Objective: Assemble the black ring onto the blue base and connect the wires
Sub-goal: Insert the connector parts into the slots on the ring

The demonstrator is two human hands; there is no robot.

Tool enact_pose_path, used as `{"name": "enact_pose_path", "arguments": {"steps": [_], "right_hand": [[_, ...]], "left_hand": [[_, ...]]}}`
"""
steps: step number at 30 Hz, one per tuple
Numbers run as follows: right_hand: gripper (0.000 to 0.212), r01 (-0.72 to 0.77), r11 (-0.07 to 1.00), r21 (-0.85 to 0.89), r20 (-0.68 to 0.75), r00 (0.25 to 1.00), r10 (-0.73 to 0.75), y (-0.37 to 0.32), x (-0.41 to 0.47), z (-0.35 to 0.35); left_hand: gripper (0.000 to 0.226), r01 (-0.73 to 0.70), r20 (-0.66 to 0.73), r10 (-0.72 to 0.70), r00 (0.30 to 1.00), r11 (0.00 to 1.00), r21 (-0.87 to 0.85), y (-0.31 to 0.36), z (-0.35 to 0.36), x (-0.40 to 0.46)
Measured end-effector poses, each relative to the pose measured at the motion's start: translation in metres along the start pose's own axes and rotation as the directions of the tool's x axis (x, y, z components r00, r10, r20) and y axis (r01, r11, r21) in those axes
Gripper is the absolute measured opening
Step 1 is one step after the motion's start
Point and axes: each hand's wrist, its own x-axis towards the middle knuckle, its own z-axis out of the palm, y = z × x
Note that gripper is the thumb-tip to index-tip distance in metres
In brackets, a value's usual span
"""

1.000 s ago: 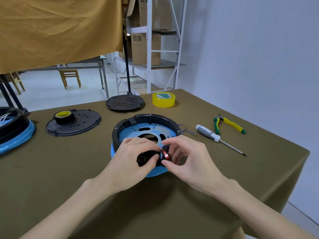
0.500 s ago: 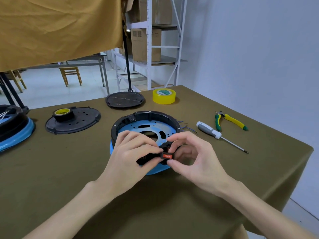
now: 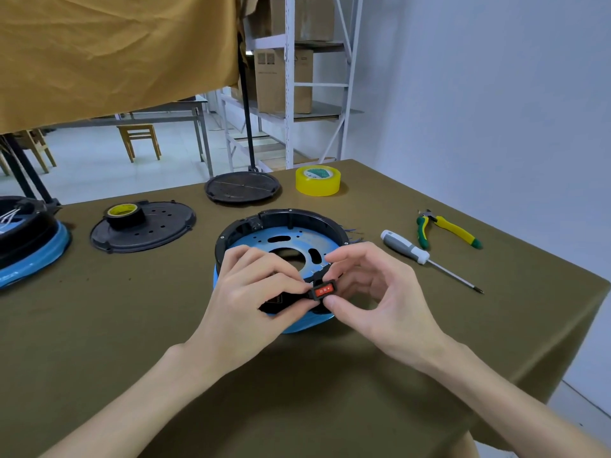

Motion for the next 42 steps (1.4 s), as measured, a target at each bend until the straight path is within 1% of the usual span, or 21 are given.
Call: {"name": "enact_pose_path", "arguments": {"steps": [4, 7, 9, 11, 14, 17, 19, 24, 29, 31, 32, 35, 36, 38, 42], "right_hand": [[0.040, -0.034, 0.997, 0.073, 0.007, 0.999, 0.033, -0.002, 0.000, 0.002], [0.033, -0.085, 0.989, 0.120, -0.050, 0.995, 0.091, 0.002, 0.001, 0.006], [0.032, -0.141, 0.981, 0.130, -0.080, 0.985, 0.153, 0.004, 0.002, 0.009], [0.032, -0.233, 0.963, 0.133, -0.055, 0.969, 0.242, 0.005, 0.003, 0.008], [0.021, -0.332, 0.928, 0.167, 0.016, 0.942, 0.334, 0.006, 0.003, 0.000], [0.023, -0.345, 0.912, 0.221, 0.034, 0.938, 0.346, 0.007, 0.001, -0.006], [0.021, -0.350, 0.905, 0.243, 0.062, 0.936, 0.345, 0.010, -0.002, -0.009], [0.016, -0.384, 0.905, 0.180, 0.162, 0.919, 0.358, 0.012, -0.009, -0.014], [0.019, -0.383, 0.910, 0.156, 0.172, 0.918, 0.357, 0.015, -0.012, -0.015], [0.018, -0.394, 0.906, 0.157, 0.156, 0.915, 0.371, 0.017, -0.012, -0.016], [0.018, -0.402, 0.902, 0.155, 0.143, 0.913, 0.382, 0.018, -0.013, -0.017], [0.017, -0.421, 0.895, 0.147, 0.111, 0.906, 0.408, 0.019, -0.014, -0.022], [0.016, -0.423, 0.894, 0.149, 0.101, 0.906, 0.411, 0.020, -0.014, -0.023], [0.016, -0.422, 0.892, 0.160, 0.084, 0.906, 0.414, 0.022, -0.014, -0.023], [0.018, -0.402, 0.904, 0.144, 0.070, 0.916, 0.396, 0.022, -0.013, -0.022]], "left_hand": [[0.019, -0.017, -0.036, 0.019, 0.999, 0.999, 0.038, 0.001, -0.001, 0.001], [0.020, -0.028, -0.048, 0.032, 0.998, 0.996, 0.084, 0.003, 0.000, 0.001], [0.020, -0.051, -0.048, 0.058, 0.997, 0.991, 0.125, 0.005, 0.000, 0.000], [0.017, -0.075, -0.033, 0.081, 0.996, 0.985, 0.156, 0.005, 0.000, -0.001], [0.014, -0.090, -0.003, 0.091, 0.996, 0.982, 0.165, 0.006, 0.001, -0.003], [0.012, -0.114, 0.028, 0.111, 0.993, 0.982, 0.150, 0.006, 0.004, -0.005], [0.010, -0.121, 0.046, 0.116, 0.992, 0.985, 0.126, 0.006, 0.006, -0.007], [0.009, -0.136, 0.089, 0.128, 0.988, 0.987, 0.085, 0.003, 0.011, -0.013], [0.010, -0.126, 0.098, 0.118, 0.988, 0.988, 0.085, 0.003, 0.013, -0.016], [0.012, -0.099, 0.095, 0.089, 0.991, 0.990, 0.103, 0.003, 0.012, -0.014], [0.017, -0.068, 0.106, 0.055, 0.993, 0.990, 0.124, 0.003, 0.012, -0.013], [0.044, 0.092, 0.189, -0.129, 0.973, 0.977, 0.195, 0.001, 0.009, -0.010], [0.048, 0.132, 0.218, -0.179, 0.959, 0.968, 0.213, 0.000, 0.008, -0.009], [0.045, 0.173, 0.252, -0.226, 0.941, 0.961, 0.216, -0.002, 0.007, -0.010], [0.037, 0.231, 0.212, -0.262, 0.941, 0.960, 0.159, -0.009, 0.005, -0.007]]}}
